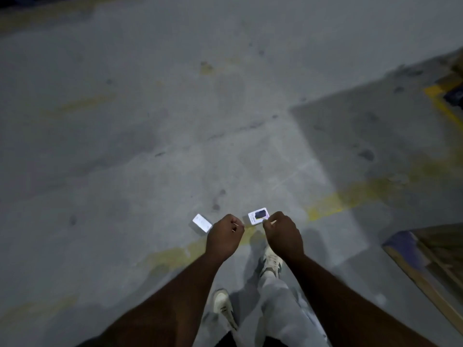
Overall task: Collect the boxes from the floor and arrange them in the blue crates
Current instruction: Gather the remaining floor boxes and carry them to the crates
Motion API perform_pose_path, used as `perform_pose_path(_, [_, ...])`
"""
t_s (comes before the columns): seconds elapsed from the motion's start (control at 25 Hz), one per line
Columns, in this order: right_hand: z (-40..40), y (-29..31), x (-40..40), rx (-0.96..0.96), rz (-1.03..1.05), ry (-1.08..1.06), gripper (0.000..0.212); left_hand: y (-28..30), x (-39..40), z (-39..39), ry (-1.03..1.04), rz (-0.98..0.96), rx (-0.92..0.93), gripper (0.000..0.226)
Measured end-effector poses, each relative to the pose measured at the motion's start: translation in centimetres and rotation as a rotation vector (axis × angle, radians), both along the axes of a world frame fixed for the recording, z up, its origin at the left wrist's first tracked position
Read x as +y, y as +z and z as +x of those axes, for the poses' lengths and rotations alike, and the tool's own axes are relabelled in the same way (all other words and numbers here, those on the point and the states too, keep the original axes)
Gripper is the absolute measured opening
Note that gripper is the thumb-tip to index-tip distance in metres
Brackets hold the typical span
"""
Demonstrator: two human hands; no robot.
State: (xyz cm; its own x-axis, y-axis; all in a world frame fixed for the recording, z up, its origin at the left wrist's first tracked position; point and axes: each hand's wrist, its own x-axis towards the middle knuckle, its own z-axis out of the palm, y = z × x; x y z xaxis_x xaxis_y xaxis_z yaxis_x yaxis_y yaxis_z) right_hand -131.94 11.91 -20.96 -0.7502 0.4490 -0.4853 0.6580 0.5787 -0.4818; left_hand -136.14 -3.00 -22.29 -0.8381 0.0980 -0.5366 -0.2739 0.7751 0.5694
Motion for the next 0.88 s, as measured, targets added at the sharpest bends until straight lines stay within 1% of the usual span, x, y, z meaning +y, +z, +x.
perform_pose_path(0.04, [-1.5, -2.1, 0.6, 0.008, -0.007, -0.007, 0.027, -1.7, 1.0, -1.3, 0.006, -0.002, -0.013, 0.007])
perform_pose_path(0.12, [-4.3, -6.6, 1.7, 0.002, -0.052, 0.01, 0.027, -5.6, 2.8, -4.0, 0.031, -0.005, -0.047, 0.011])
perform_pose_path(0.24, [-8.7, -17.3, 4.3, -0.063, -0.091, -0.048, 0.028, -15.3, 6.4, -8.4, 0.058, -0.022, -0.089, 0.019])
perform_pose_path(0.28, [-9.0, -17.4, 4.7, -0.073, -0.102, -0.072, 0.028, -15.5, 6.4, -8.6, 0.061, -0.014, -0.103, 0.02])
perform_pose_path(0.4, [-11.5, -27.7, 5.7, -0.146, -0.105, -0.138, 0.028, -25.3, 7.9, -10.4, 0.031, -0.032, -0.189, 0.024])
perform_pose_path(0.44, [-12.1, -32.3, 6.0, -0.169, -0.094, -0.166, 0.029, -30.0, 8.2, -11.0, 0.008, -0.032, -0.192, 0.026])
perform_pose_path(0.48, [-12.6, -32.9, 6.3, -0.183, -0.099, -0.208, 0.03, -30.4, 8.0, -11.6, -0.002, -0.042, -0.202, 0.028])
perform_pose_path(0.52, [-12.9, -36.1, 6.1, -0.2, -0.111, -0.258, 0.033, -33.6, 8.0, -11.8, -0.016, -0.026, -0.222, 0.031])
perform_pose_path(0.56, [-13.0, -40.4, 6.1, -0.226, -0.102, -0.307, 0.037, -37.4, 8.4, -11.9, -0.041, -0.038, -0.256, 0.032])
perform_pose_path(0.64, [-13.4, -47.3, 5.6, -0.297, -0.125, -0.424, 0.049, -43.8, 8.0, -12.0, -0.03, -0.026, -0.27, 0.032])
perform_pose_path(0.68, [-13.6, -48.0, 5.8, -0.317, -0.145, -0.507, 0.058, -44.2, 8.0, -12.2, -0.025, -0.01, -0.258, 0.033])
perform_pose_path(0.76, [-13.9, -53.6, 4.8, -0.386, -0.181, -0.641, 0.078, -48.7, 7.4, -11.9, -0.027, -0.007, -0.286, 0.033])
perform_pose_path(0.84, [-14.6, -58.2, 3.9, -0.394, -0.214, -0.773, 0.096, -52.1, 6.7, -11.9, -0.033, -0.004, -0.288, 0.032])
perform_pose_path(0.88, [-15.1, -59.1, 4.2, -0.378, -0.219, -0.832, 0.104, -52.3, 6.8, -12.1, -0.036, 0.012, -0.278, 0.032])
